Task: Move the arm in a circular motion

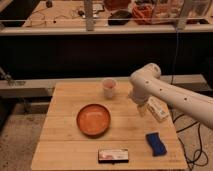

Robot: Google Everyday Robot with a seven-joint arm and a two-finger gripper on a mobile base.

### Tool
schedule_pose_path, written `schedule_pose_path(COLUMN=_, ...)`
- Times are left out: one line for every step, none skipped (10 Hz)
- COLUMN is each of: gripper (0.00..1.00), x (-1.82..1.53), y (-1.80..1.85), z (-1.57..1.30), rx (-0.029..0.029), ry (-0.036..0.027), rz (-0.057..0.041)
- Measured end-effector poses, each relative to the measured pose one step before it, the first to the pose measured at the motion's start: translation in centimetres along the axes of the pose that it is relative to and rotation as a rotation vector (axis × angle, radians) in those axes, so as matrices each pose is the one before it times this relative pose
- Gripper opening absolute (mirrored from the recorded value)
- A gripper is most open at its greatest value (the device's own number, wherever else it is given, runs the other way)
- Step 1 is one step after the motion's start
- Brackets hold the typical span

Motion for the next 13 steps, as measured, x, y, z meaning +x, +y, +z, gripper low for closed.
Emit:
schedule_pose_path(gripper=0.8, x=1.408, y=0.138, z=0.036, rx=0.01094, ry=-0.02634, rz=0.03551)
schedule_pose_path(gripper=0.8, x=2.997, y=0.659, z=-0.009, rx=0.01257, ry=-0.03533, rz=0.06136)
schedule_pose_path(gripper=0.8, x=2.751, y=0.767, z=-0.06, rx=0.00666, ry=-0.02967, rz=0.05688)
schedule_pose_path(gripper=0.8, x=1.875, y=0.596, z=-0.163, rx=-0.00206, ry=-0.02017, rz=0.03935)
schedule_pose_path(gripper=0.8, x=2.353, y=0.72, z=-0.384, rx=-0.00319, ry=-0.01795, rz=0.04529)
schedule_pose_path(gripper=0.8, x=2.209, y=1.213, z=-0.878, rx=-0.00666, ry=-0.00826, rz=0.03742)
schedule_pose_path(gripper=0.8, x=1.315, y=1.302, z=-0.647, rx=-0.00994, ry=-0.00152, rz=0.02217)
schedule_pose_path(gripper=0.8, x=0.782, y=1.697, z=-0.975, rx=-0.01071, ry=0.00205, rz=0.01758)
schedule_pose_path(gripper=0.8, x=0.157, y=2.265, z=-0.817, rx=-0.01541, ry=0.00302, rz=0.01877)
schedule_pose_path(gripper=0.8, x=-0.402, y=2.797, z=-1.096, rx=-0.01565, ry=0.00708, rz=0.01685)
schedule_pose_path(gripper=0.8, x=-0.499, y=2.022, z=-0.809, rx=-0.00909, ry=0.00641, rz=0.0103)
schedule_pose_path(gripper=0.8, x=-1.377, y=2.753, z=-1.174, rx=-0.01449, ry=0.00528, rz=0.00565)
schedule_pose_path(gripper=0.8, x=-1.439, y=2.327, z=-1.065, rx=-0.0094, ry=0.00111, rz=0.00044)
